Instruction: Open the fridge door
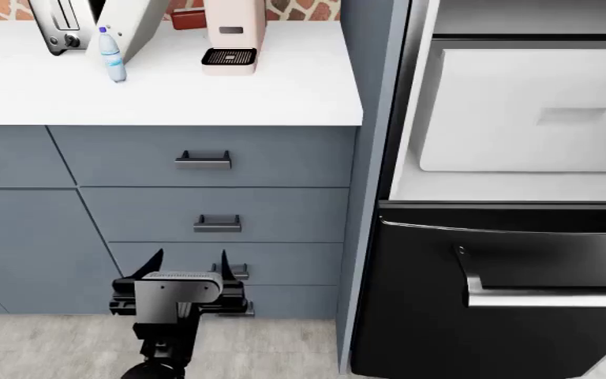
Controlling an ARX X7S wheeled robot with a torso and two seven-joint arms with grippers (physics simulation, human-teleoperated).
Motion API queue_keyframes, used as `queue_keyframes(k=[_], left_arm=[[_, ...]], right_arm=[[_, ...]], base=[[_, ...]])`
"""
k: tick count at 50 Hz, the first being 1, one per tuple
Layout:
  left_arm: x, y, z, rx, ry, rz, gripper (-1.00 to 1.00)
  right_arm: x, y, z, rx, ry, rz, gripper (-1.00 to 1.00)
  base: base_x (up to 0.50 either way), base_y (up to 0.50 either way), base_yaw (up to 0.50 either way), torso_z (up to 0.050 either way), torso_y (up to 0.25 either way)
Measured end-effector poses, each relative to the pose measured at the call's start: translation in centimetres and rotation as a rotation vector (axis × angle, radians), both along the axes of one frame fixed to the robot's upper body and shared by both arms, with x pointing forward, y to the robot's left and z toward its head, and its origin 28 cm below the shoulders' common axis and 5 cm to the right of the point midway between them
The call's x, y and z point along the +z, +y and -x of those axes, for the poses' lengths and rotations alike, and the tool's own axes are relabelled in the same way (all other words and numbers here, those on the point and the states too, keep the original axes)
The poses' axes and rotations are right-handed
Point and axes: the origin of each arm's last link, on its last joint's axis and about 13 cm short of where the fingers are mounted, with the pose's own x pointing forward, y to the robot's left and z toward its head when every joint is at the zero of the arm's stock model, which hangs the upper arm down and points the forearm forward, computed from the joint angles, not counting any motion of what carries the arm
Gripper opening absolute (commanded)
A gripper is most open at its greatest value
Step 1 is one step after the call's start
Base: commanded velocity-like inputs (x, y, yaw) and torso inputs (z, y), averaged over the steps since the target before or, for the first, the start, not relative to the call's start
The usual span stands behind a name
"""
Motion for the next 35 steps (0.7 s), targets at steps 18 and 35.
queue_keyframes(k=[18, 35], left_arm=[[0.1, 0.0, -0.1, 0.002, -0.001, 0.001, 1.00], [-0.1, 0.1, -0.3, 0.006, 0.001, 0.009, 1.00]], right_arm=[[0.0, -0.6, 0.4, -0.012, -0.010, -0.005, 1.00], [0.4, -4.3, 0.8, -0.200, 0.027, -0.030, 1.00]], base=[[0.00, 0.00, 0.00, 0.000, 0.000], [0.00, 0.00, 0.00, -0.001, 0.000]])
